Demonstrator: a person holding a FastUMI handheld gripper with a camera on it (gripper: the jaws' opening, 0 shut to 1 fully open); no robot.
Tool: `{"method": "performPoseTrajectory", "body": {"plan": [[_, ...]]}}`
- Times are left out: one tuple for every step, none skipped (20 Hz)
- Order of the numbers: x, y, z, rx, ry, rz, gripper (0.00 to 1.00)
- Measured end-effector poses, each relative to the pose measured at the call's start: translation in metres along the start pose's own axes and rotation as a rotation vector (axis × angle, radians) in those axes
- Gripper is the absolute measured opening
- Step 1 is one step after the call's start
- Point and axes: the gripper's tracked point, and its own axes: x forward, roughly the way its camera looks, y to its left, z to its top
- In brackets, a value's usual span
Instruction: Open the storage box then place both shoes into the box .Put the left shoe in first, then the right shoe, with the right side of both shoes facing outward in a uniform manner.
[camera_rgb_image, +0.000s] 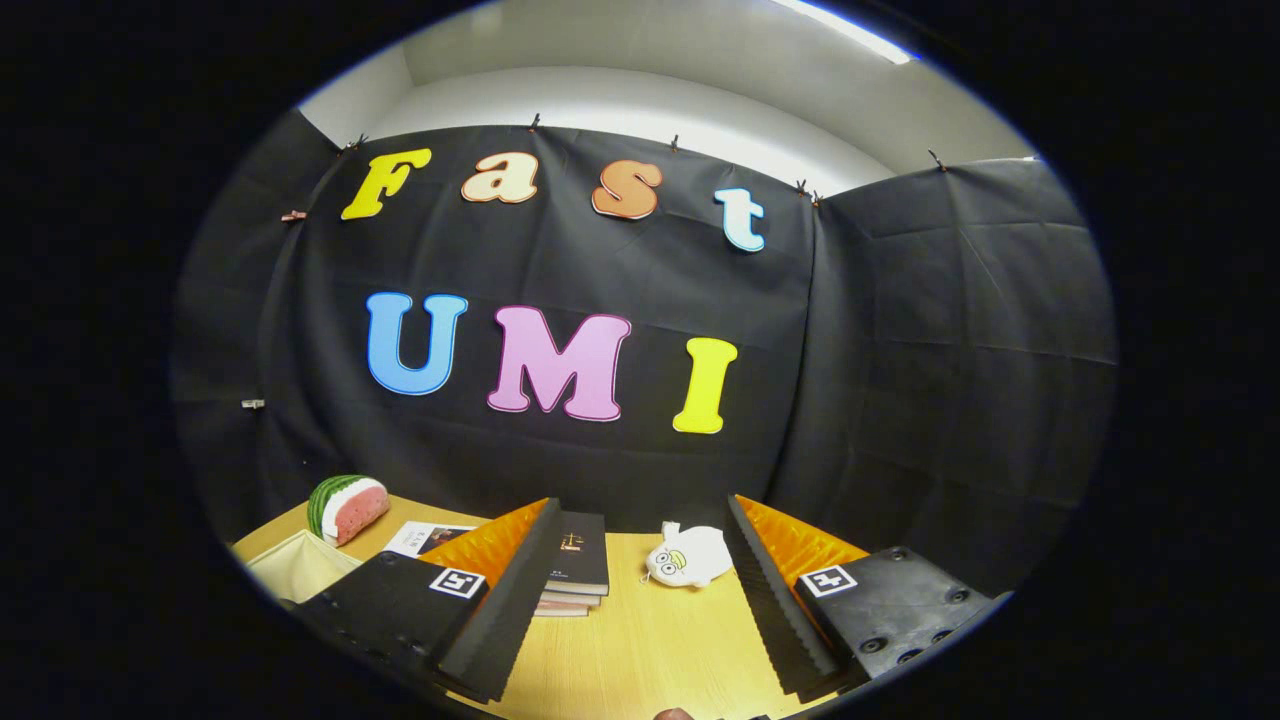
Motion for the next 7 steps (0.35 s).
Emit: {"method": "performPoseTrajectory", "body": {"plan": [[0.0005,0.0024,-0.0009,-0.005,0.000,0.005,0.98],[0.0011,0.0035,-0.0027,-0.009,0.006,0.007,0.98],[0.0013,0.0046,-0.0032,-0.008,0.009,0.011,0.98],[0.0011,0.0063,-0.0046,-0.006,0.013,0.014,0.98],[0.0021,0.0072,-0.0049,-0.005,0.016,0.015,0.98],[0.0023,0.0076,-0.0060,-0.007,0.019,0.016,0.98],[0.0026,0.0081,-0.0064,-0.009,0.021,0.017,0.98]]}}
